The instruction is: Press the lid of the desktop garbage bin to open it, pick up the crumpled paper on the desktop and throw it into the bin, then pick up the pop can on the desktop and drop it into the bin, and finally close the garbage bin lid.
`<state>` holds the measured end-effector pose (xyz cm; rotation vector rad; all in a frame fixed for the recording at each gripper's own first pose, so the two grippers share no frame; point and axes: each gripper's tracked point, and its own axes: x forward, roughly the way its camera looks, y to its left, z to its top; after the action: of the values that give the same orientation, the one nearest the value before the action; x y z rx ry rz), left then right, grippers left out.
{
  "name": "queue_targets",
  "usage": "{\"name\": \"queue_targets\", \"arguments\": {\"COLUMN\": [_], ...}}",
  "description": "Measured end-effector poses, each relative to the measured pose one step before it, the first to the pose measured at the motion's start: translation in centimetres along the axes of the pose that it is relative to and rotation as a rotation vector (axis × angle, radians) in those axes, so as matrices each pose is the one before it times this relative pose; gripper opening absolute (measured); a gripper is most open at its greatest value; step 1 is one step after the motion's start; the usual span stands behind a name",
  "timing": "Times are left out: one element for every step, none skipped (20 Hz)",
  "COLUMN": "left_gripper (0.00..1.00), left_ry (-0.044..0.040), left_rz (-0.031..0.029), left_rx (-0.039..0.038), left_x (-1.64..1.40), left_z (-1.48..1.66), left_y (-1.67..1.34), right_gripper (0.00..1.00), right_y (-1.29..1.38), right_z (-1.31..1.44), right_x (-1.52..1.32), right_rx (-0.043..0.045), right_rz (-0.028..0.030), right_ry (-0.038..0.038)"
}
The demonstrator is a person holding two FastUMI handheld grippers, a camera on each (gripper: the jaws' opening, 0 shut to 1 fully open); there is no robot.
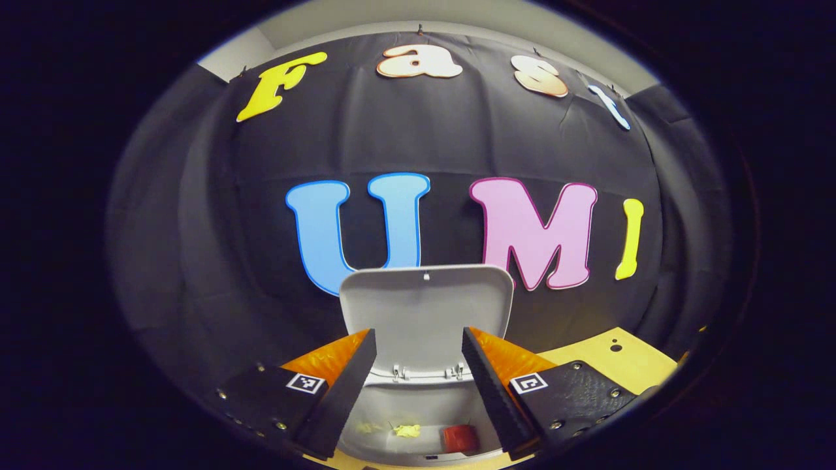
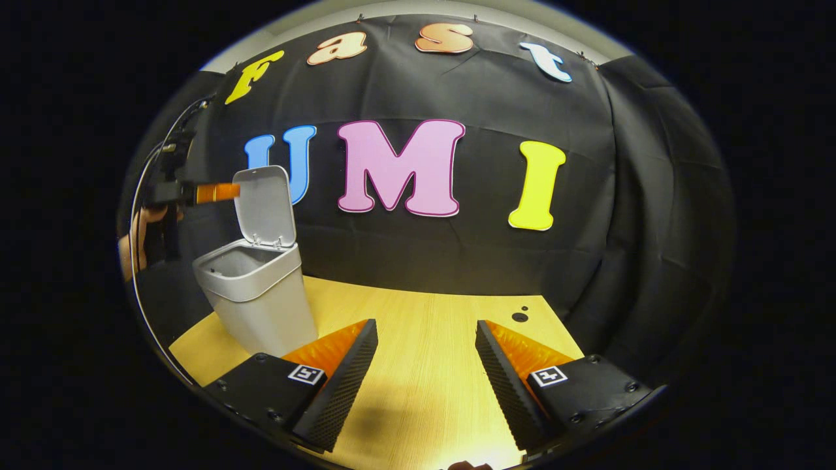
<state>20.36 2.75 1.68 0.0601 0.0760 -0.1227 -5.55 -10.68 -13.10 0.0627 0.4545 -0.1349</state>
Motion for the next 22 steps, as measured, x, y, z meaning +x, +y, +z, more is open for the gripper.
{"name": "queue_targets", "arguments": {"left_gripper": [0.88, 0.88, 0.89, 0.89, 0.87, 0.88, 0.88, 0.88, 0.88, 0.87, 0.87, 0.87, 0.87, 0.88, 0.88, 0.88, 0.88, 0.88, 0.88, 0.88, 0.88, 0.88], "left_ry": [-0.02643, -0.01301, -0.00306, -0.00552, 0.00306, -0.00222, 0.00259, 0.01146, 0.01153, 0.00473, 0.01526, 0.02265, 0.02874, 0.01335, -0.00652, 0.00861, 0.00142, 0.00299, -0.00115, 0.00213, -0.0012, 0.00129], "left_rz": [-0.01131, -0.00444, 0.0028, 0.00181, -0.00568, -0.00578, -0.00503, -0.00792, 0.00043, -0.00391, -0.0019, -0.00823, -0.01021, -0.00789, 0.0008, 0.00765, 0.00193, 0.00024, 0.00307, 0.00068, -0.00079, 0.00133], "left_rx": [0.00197, 0.0051, 0.00941, 0.00832, 0.0029, -0.00033, -0.00345, -0.0095, -0.0063, 0.00659, 0.01397, 0.01652, 0.0105, -0.00303, -0.0045, 0.00156, -0.0103, -0.01909, -0.02607, -0.01604, -0.0065, -0.00242], "left_x": [0.559, 0.86, 0.84, 1.021, 0.694, 0.682, 0.748, 0.912, 0.721, 0.813, 0.733, 0.52, 0.293, 0.074, 0.108, -0.225, -0.273, -0.251, -0.314, -0.329, -0.565, -0.538], "left_z": [1.383, 1.043, 0.513, 0.871, 0.485, 0.449, 0.41, -0.025, -0.001, 0.024, -0.25, -0.498, -0.691, -0.274, 0.276, -0.28, 0.051, -0.17, -0.167, -0.15, -0.18, -0.212], "left_y": [0.036, 0.424, 0.298, 0.354, -0.01, -0.006, 0.113, 0.024, 0.135, 0.092, -0.011, -0.19, -0.344, -0.265, -0.071, 0.047, -0.075, 0.004, 0.077, 0.165, -0.058, -0.089], "right_gripper": [0.98, 0.98, 0.98, 0.98, 0.98, 0.98, 0.98, 0.98, 0.98, 0.98, 0.98, 0.98, 0.98, 0.98, 0.98, 0.98, 0.98, 0.98, 0.98, 0.98, 0.98, 0.98], "right_y": [0.13, 0.061, 0.04, -0.066, 0.031, 0.047, 0.033, -0.015, -0.003, -0.112, 0.04, -0.005, -0.099, -0.144, -0.103, -0.034, 0.054, 0.172, 0.108, 0.136, 0.0, 0.014], "right_z": [-0.133, -0.196, -0.227, -0.036, 0.088, 0.103, -0.055, -0.101, -0.069, -0.176, -0.294, -0.22, -0.033, 0.008, -0.105, -0.088, -0.07, -0.064, -0.156, -0.07, -0.08, -0.02], "right_x": [0.038, 0.163, 0.0, -0.039, 0.005, 0.004, 0.039, 0.083, -0.035, 0.082, -0.003, 0.003, -0.178, -0.122, -0.186, -0.143, -0.269, -0.066, -0.099, -0.069, -0.054, -0.073], "right_rx": [0.00903, 0.00555, -0.00066, -0.00119, -0.00068, -0.00163, -0.00244, -0.00136, 0.00013, 0.00733, 0.01224, 0.01292, 0.00769, 0.00015, -0.00342, -0.00168, 0.00254, 0.00223, -0.00244, -0.0053, -0.00564, -0.00277], "right_rz": [0.00349, 0.00317, -0.00046, -0.00064, 0.0009, 0.00104, 0.00159, 0.00186, 0.0001, -0.00091, 0.00027, 0.00104, -0.00246, -0.00444, -0.00403, -0.00213, 0.00201, 0.00464, 0.00421, 0.00292, -0.00093, -0.00068], "right_ry": [0.00415, 0.00647, 0.00889, 0.00222, -0.00138, -0.00068, 0.00112, 0.00355, 0.00379, 0.00776, 0.0116, 0.00822, 0.00012, 0.00078, 0.00275, 0.00335, -0.00038, 0.00203, 0.0045, 0.00318, 0.0036, 0.00193]}}
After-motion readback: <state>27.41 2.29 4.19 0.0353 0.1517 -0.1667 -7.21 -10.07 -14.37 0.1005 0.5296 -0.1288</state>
